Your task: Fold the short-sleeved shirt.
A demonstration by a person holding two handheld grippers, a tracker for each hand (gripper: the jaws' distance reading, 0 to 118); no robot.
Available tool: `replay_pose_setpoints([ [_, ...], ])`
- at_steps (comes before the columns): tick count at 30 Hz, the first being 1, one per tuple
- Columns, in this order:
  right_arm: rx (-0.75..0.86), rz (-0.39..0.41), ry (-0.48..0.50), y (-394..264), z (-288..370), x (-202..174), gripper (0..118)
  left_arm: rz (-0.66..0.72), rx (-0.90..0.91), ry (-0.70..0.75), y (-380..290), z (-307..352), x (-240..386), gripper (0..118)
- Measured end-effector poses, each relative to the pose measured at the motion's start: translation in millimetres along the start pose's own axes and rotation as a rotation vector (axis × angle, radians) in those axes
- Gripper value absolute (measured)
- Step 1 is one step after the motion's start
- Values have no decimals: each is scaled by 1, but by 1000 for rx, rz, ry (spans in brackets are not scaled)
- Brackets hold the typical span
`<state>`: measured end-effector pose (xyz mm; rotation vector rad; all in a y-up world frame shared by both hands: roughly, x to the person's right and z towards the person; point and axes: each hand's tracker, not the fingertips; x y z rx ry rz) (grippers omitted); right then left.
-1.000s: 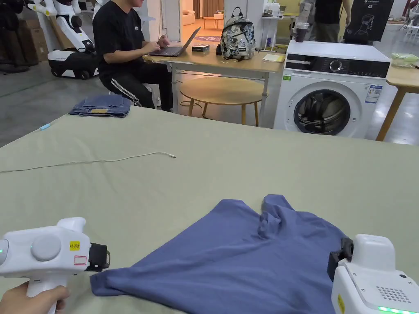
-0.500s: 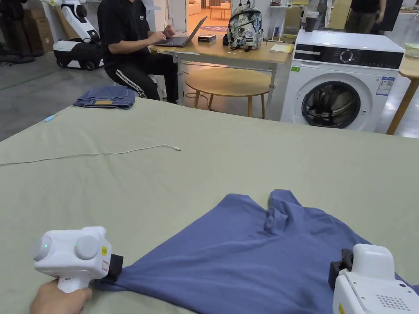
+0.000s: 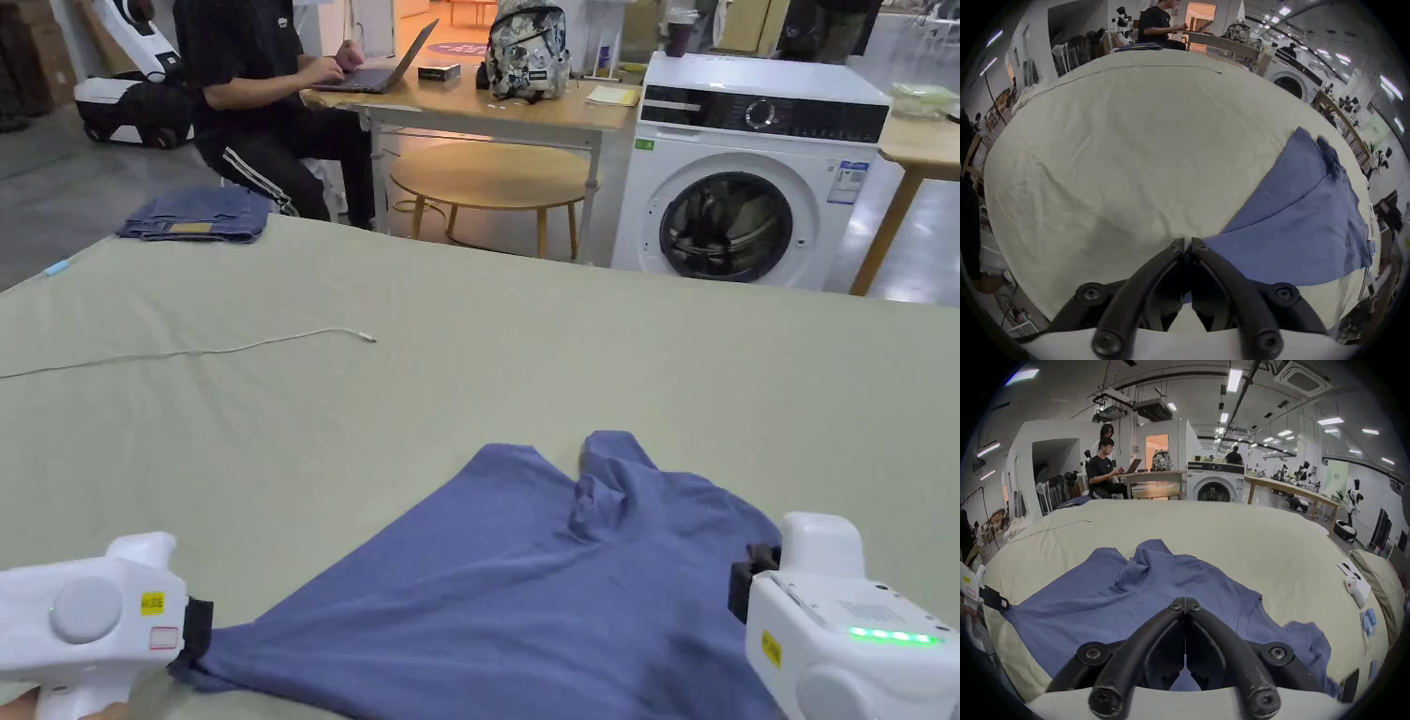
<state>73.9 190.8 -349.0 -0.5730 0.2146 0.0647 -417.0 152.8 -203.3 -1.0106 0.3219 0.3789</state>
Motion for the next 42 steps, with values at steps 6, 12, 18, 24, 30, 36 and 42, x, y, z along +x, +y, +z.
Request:
replay_pose_setpoints([
  [6, -164, 79, 17, 56, -95, 31, 21, 17, 2, -8, -5, 6, 4, 0],
  [12, -339, 126, 74, 92, -183, 47, 67, -14, -14, 33, 1, -9, 2, 0],
  [18, -470, 151, 128, 93, -231, 48, 72, -15, -17, 48, 5, -15, 0, 0],
  [24, -510, 242, 137, 79, -241, 28, 65, -7, -20, 50, 3, -15, 5, 0],
  [30, -488, 242, 150, 79, -227, 18, 0, -14, -6, 54, 4, -16, 2, 0],
  [36, -340, 218, 75, 80, -188, 13, 0, -10, 31, 34, 5, -2, 5, 0],
  [42, -160, 235, 19, 116, -127, 24, 0, -43, 157, -30, 15, 27, 10, 0],
])
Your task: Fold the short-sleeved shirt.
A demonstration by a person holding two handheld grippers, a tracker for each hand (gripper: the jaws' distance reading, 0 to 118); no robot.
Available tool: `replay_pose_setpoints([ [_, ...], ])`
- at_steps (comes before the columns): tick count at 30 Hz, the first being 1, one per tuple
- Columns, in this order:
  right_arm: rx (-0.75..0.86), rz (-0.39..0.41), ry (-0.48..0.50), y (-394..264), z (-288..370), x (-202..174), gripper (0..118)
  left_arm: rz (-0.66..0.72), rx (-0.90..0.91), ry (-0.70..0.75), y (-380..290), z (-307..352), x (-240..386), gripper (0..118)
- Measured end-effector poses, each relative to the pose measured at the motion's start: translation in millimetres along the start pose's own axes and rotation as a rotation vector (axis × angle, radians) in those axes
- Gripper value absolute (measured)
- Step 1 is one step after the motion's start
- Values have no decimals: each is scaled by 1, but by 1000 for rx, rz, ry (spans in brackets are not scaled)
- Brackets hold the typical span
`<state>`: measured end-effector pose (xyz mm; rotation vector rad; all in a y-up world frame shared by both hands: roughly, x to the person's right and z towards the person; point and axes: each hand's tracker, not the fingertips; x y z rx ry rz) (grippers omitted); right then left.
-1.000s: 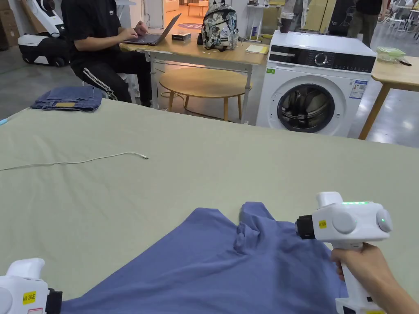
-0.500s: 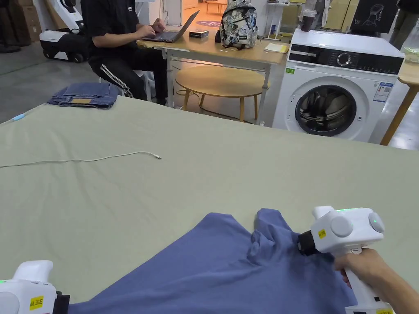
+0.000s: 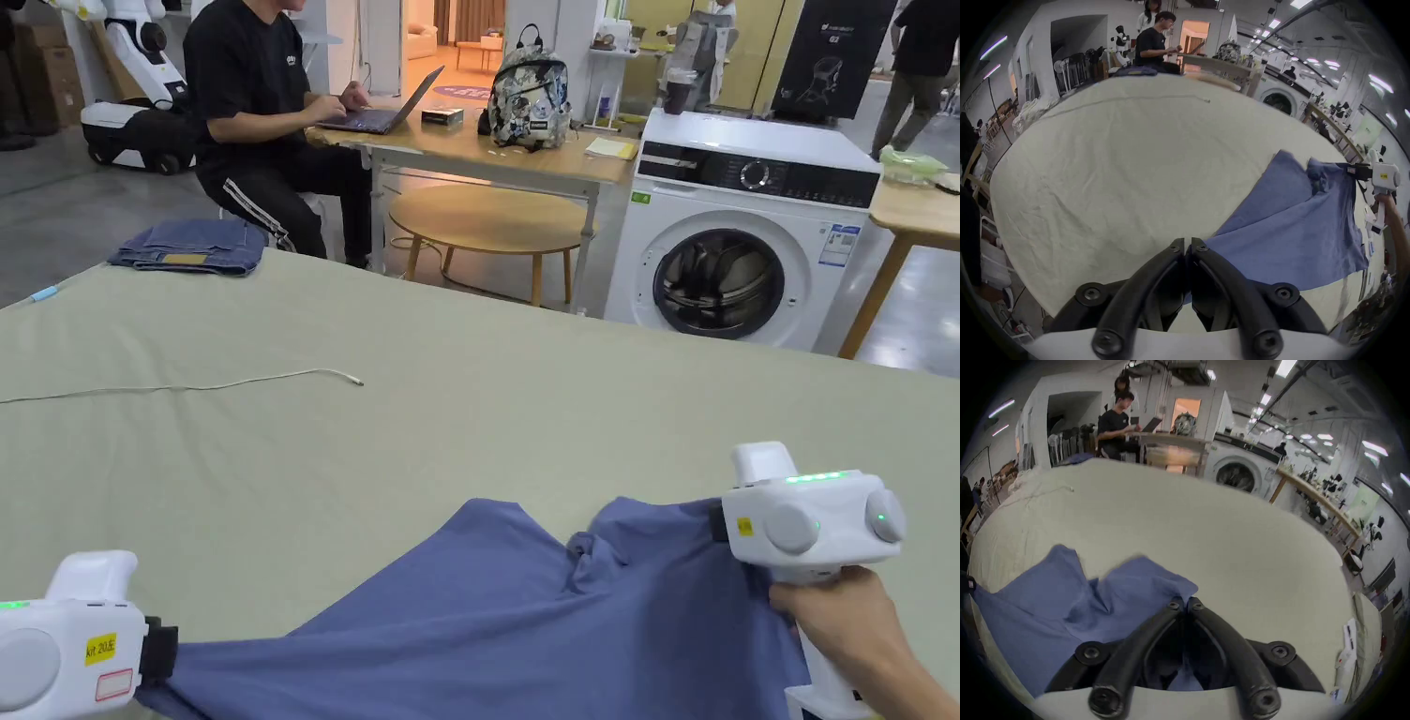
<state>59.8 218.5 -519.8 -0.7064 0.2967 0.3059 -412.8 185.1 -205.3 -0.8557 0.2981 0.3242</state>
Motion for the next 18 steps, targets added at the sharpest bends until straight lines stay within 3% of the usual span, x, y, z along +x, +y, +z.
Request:
replay_pose_setpoints([
  [9, 257, -73, -177, 44, 129, 51, 0, -89, 202, -76, 83, 62, 38, 0],
  [14, 402, -169, -256, 69, 202, 83, 0, -131, 324, -112, 157, 99, 69, 0],
  [18, 488, -167, -325, 93, 242, 103, 0, -168, 394, -125, 217, 127, 97, 0],
])
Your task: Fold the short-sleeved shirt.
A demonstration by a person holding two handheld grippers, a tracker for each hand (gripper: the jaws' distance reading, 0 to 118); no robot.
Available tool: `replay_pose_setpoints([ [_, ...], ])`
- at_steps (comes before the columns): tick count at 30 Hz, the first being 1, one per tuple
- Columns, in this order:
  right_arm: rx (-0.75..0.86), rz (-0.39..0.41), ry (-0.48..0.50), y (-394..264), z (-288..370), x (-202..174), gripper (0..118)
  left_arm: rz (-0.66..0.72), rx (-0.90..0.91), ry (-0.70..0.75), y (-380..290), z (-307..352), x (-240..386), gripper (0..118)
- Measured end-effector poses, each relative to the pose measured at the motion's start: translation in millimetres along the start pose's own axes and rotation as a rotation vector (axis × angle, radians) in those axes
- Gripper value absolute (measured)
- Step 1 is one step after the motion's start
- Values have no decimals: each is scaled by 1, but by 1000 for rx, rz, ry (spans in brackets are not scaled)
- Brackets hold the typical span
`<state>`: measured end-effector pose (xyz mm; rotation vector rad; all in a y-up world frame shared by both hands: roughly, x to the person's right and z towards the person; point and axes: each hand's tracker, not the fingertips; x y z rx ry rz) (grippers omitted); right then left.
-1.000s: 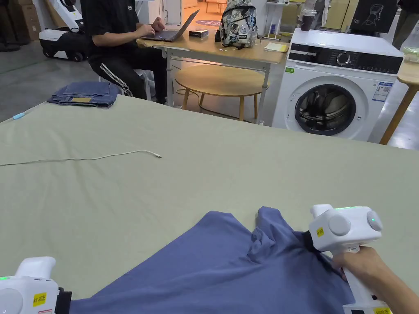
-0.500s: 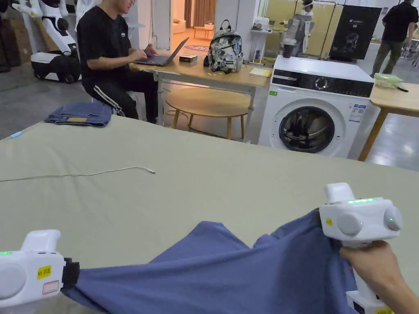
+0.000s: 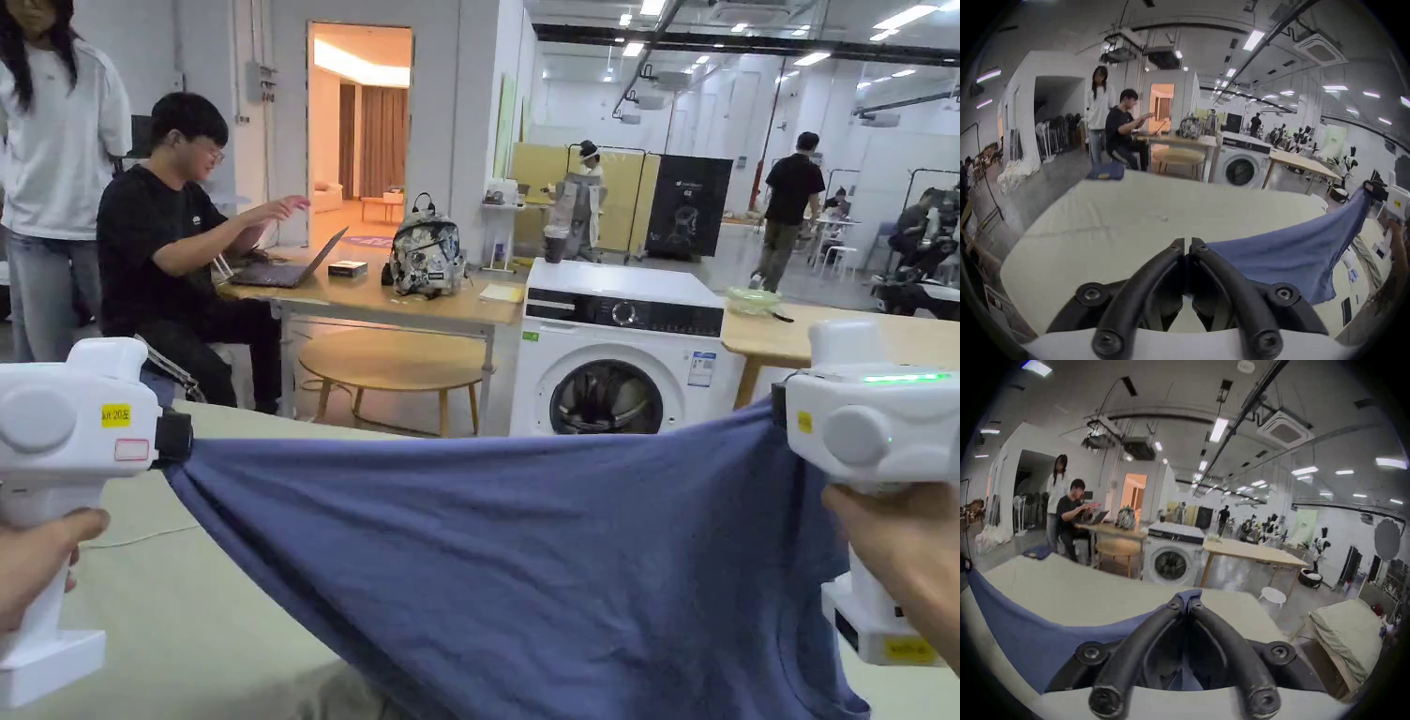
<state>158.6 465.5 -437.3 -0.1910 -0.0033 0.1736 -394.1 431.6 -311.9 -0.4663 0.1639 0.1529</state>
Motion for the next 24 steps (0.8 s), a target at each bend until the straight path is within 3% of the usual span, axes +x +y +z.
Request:
replay_pose_setpoints([
  [11, 110, -39, -103, 84, -4, 23, 0, -61, 132, 9, 139, -19, 28, 0],
  [24, 194, -60, -163, 156, -62, 8, 0, -38, 239, 43, 237, -55, 45, 0],
])
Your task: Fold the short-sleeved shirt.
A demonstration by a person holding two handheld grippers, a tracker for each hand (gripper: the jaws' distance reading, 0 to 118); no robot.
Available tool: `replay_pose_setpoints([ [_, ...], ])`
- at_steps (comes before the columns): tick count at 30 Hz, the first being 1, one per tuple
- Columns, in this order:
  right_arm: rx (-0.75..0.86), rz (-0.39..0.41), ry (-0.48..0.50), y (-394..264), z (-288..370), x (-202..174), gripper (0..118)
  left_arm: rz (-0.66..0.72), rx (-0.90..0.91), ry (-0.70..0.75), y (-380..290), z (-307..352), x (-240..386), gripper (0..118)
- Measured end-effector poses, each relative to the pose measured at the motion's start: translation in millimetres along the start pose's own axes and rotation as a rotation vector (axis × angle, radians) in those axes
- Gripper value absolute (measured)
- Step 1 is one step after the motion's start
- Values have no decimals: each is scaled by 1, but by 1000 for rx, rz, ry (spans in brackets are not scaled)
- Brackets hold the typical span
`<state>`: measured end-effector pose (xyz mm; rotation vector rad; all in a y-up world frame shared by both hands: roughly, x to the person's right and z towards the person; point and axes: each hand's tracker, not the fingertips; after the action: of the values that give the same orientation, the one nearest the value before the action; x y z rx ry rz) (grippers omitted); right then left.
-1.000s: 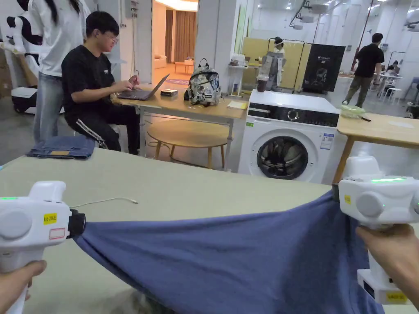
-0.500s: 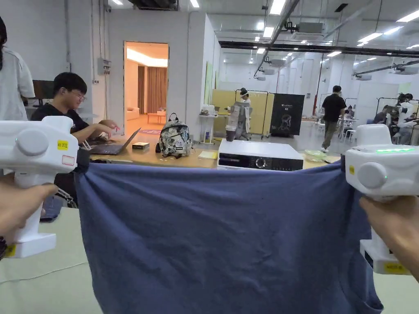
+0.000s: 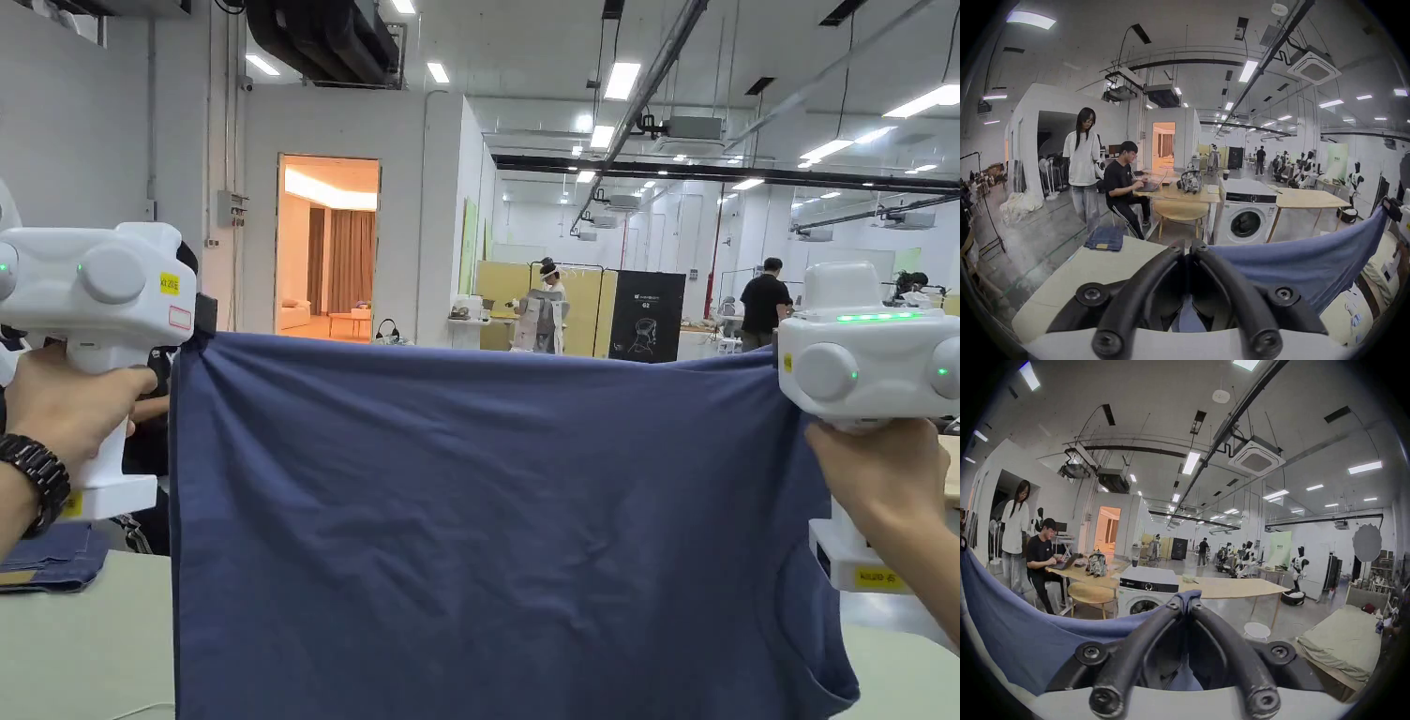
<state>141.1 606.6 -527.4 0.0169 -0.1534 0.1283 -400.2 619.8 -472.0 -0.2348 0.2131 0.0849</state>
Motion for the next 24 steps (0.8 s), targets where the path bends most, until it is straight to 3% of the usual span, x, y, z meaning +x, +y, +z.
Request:
replay_pose_setpoints([
  [10, 29, 9, -28, -6, -18, -5, 0, -14, 37, 13, 2, -18, 13, 0],
  [24, -67, 107, -16, -117, 43, 7, 0, -23, -103, -16, -137, -2, 3, 0],
])
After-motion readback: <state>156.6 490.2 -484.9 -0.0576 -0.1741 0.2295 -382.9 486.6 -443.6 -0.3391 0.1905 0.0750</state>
